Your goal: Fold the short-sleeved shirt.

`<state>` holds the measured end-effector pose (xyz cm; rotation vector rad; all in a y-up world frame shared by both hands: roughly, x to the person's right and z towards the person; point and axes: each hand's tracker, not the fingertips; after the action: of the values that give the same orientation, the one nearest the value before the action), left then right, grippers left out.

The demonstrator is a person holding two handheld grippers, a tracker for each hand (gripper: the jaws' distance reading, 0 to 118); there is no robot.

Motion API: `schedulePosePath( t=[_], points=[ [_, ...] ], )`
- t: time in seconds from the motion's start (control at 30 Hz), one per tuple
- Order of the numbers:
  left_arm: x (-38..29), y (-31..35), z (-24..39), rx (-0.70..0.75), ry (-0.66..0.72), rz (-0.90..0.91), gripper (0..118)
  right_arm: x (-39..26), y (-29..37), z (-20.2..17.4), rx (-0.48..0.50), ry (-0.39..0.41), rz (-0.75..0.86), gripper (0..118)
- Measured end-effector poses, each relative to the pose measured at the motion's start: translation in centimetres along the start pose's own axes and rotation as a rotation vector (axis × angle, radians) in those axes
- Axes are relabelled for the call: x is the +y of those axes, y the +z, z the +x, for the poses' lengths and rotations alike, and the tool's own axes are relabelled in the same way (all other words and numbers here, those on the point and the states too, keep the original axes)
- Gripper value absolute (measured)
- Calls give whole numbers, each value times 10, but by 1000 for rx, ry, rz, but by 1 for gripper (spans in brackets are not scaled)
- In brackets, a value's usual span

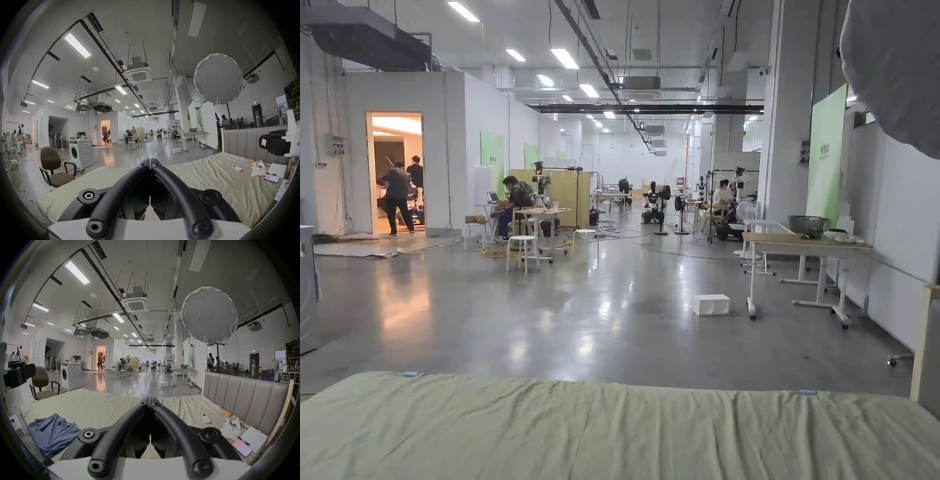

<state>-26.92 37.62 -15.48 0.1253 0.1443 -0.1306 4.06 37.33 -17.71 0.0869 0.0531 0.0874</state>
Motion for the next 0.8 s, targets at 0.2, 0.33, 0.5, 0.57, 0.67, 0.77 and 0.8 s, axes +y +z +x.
schedulePosePath(
  t=[0.2, 0.33, 0.5, 0.57, 0.67, 0.77, 0.8],
  points=[
    [11, -10, 9, -7, -290, 18, 0, 13, -6, -12, 5, 317, 42, 0],
    [-10, -17, 20, -120, -912, -7, 0, 8, -6, -31, 159, 940, 46, 0],
    [-42, -11, 19, -311, -1341, -75, 0, -19, 1, -40, 335, 1392, -23, 0],
    [-75, -9, 18, -322, -1684, -72, 0, -48, 6, -40, 433, 1673, 22, 0],
    [-100, 2, 8, -573, -1712, -149, 0, -67, 26, -46, 495, 1994, 83, 0],
    [-106, 16, 1, -639, -1774, -89, 0, -87, 29, -24, 604, 1956, 25, 0],
    [-108, 18, -1, -601, -1823, -33, 0, -90, 30, -21, 590, 1966, 51, 0]
  ],
)
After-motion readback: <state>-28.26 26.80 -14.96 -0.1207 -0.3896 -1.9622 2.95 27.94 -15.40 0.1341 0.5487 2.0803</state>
